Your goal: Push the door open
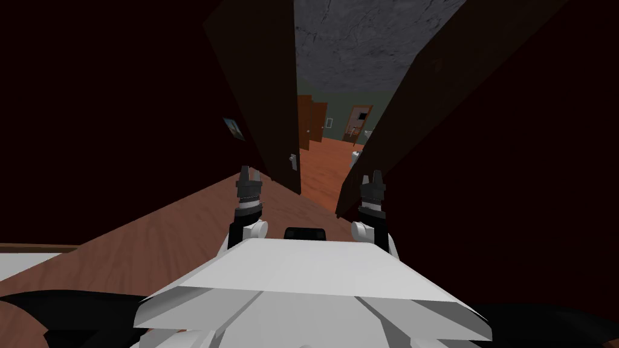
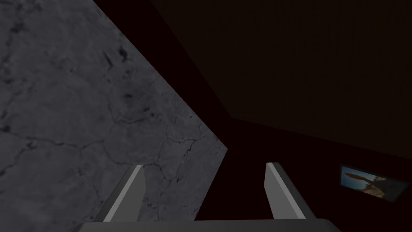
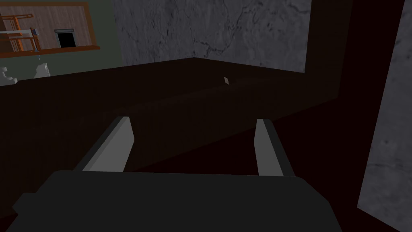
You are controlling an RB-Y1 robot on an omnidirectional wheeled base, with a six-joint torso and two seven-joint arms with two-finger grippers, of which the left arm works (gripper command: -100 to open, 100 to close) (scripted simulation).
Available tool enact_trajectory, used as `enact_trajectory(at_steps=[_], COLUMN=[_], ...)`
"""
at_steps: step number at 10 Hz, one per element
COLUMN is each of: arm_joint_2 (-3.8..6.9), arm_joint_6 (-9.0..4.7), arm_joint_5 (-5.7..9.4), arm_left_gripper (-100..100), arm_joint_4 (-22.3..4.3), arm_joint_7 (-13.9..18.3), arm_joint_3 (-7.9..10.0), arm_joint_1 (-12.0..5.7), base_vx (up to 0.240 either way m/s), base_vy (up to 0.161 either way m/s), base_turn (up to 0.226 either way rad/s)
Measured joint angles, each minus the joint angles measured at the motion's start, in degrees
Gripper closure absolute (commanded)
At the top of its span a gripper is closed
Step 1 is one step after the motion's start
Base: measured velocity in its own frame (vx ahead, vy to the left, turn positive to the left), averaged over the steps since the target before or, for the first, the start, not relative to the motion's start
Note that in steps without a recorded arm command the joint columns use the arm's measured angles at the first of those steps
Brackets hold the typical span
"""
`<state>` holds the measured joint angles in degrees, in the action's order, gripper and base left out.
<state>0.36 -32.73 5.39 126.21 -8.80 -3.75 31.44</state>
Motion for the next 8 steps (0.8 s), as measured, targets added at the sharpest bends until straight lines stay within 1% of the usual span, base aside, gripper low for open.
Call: enact_trajectory(at_steps=[1,2,4,5,6,7,8], arm_joint_2=[0.25,0.46,0.95,1.28,1.50,1.77,2.00], arm_joint_6=[0.80,0.82,1.53,2.10,2.37,3.12,3.39], arm_joint_5=[-0.07,-0.14,-0.27,-0.34,-0.48,-0.47,-0.54], arm_left_gripper=[-100,-100,-100,-100,-100,-100,-100], arm_joint_4=[-0.38,-1.55,-3.61,-5.07,-6.48,-7.41,-8.83], arm_joint_7=[0.80,0.59,0.61,0.89,1.11,1.37,1.61], arm_joint_3=[-0.15,-0.45,-0.96,-1.27,-1.74,-1.81,-2.10], arm_joint_1=[-0.14,-0.77,-2.08,-2.94,-3.45,-4.33,-4.90], base_vx=[0.082,0.092,0.109,0.117,0.093,0.085,0.071], base_vy=[0.093,0.101,0.102,0.139,0.116,0.102,0.086], base_turn=[-0.056,-0.065,-0.082,-0.099,-0.066,-0.074,-0.088])
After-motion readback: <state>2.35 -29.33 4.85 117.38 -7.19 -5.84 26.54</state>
